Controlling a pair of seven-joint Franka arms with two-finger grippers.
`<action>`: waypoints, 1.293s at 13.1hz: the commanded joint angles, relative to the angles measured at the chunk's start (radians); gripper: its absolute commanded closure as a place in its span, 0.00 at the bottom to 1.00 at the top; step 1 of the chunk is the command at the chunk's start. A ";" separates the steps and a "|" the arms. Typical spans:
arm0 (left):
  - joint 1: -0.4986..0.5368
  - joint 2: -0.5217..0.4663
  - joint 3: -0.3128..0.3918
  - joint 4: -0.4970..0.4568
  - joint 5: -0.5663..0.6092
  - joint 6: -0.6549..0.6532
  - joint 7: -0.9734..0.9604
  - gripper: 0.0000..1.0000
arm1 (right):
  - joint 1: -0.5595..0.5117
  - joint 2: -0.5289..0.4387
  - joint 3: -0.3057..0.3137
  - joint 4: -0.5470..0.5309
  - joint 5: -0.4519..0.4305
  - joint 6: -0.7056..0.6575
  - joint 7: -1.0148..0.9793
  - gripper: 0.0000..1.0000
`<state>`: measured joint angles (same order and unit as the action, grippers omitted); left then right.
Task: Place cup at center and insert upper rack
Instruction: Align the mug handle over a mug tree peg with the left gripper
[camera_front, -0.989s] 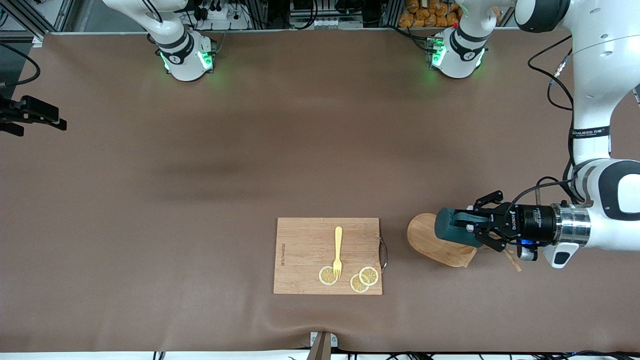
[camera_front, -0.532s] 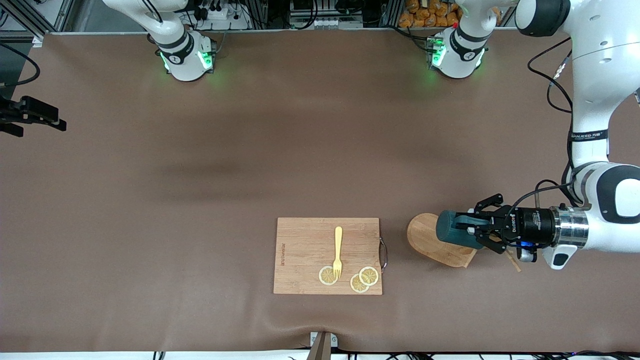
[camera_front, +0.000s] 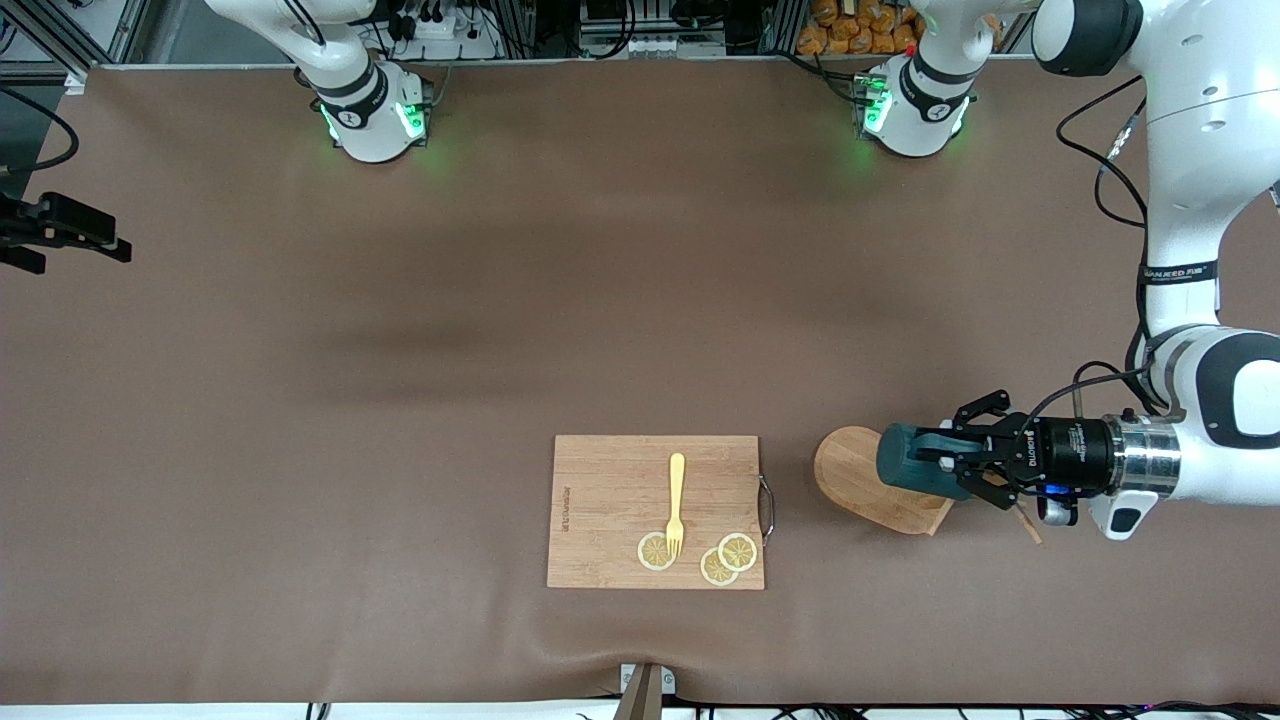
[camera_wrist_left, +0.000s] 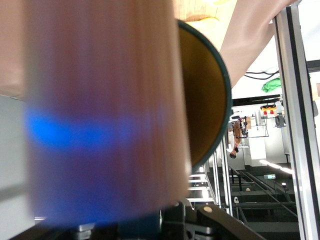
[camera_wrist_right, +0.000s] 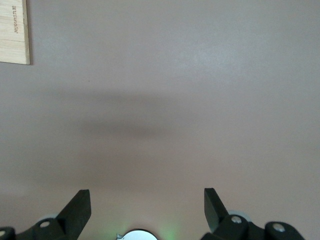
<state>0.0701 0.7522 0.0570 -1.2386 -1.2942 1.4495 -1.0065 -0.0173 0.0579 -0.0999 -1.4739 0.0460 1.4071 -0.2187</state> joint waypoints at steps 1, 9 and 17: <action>0.013 0.007 -0.006 0.007 0.009 -0.017 0.013 1.00 | -0.003 0.000 -0.001 0.006 0.003 0.001 0.001 0.00; 0.019 0.022 -0.008 0.008 0.001 -0.017 0.022 1.00 | -0.004 0.000 -0.001 0.006 -0.001 0.001 0.001 0.00; 0.040 0.030 -0.009 0.007 -0.037 -0.020 0.022 1.00 | -0.001 0.000 -0.001 0.017 -0.005 0.003 0.002 0.00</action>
<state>0.0982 0.7758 0.0563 -1.2386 -1.3004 1.4494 -1.0015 -0.0176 0.0580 -0.1023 -1.4737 0.0460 1.4093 -0.2187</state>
